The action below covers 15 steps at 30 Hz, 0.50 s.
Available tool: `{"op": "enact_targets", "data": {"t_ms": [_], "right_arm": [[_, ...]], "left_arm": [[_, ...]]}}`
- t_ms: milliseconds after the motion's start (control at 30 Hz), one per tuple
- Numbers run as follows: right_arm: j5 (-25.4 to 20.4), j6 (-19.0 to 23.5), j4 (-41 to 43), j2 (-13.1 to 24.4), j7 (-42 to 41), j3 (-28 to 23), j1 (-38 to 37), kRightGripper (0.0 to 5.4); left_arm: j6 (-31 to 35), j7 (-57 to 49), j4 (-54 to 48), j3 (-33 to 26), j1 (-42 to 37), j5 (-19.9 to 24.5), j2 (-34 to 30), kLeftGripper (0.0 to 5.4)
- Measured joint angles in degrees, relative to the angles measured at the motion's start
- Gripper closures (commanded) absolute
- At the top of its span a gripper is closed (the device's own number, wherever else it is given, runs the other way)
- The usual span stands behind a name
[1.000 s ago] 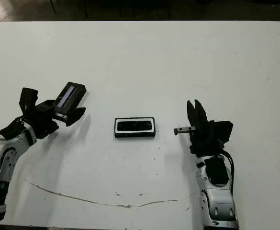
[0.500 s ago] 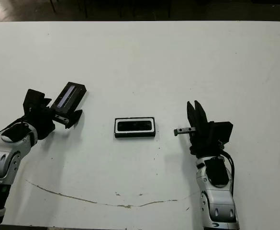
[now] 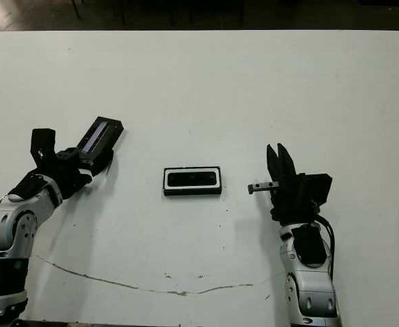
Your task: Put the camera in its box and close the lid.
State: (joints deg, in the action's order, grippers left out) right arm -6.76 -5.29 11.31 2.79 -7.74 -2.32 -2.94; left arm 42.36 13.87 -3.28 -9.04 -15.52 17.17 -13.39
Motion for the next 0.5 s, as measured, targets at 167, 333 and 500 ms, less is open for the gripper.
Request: {"op": "enact_targets", "data": {"t_ms": [167, 333, 500], "right_arm": [[0.0, 0.1, 0.2, 0.0, 0.1, 0.0, 0.0, 5.40], [0.1, 0.9, 0.8, -0.1, 0.8, 0.1, -0.2, 5.40], [0.1, 0.6, 0.5, 0.0, 0.8, 0.1, -0.3, 5.40]], "left_arm": [[-1.0, 0.5, 0.5, 0.5, -0.2, 0.4, -0.4, 3.47], [-1.2, -0.1, -0.2, 1.4, 0.0, -0.5, -0.9, 3.51], [-5.0, 1.0, -3.3, 4.7, 2.9, -3.7, -2.6, 3.52]]}}
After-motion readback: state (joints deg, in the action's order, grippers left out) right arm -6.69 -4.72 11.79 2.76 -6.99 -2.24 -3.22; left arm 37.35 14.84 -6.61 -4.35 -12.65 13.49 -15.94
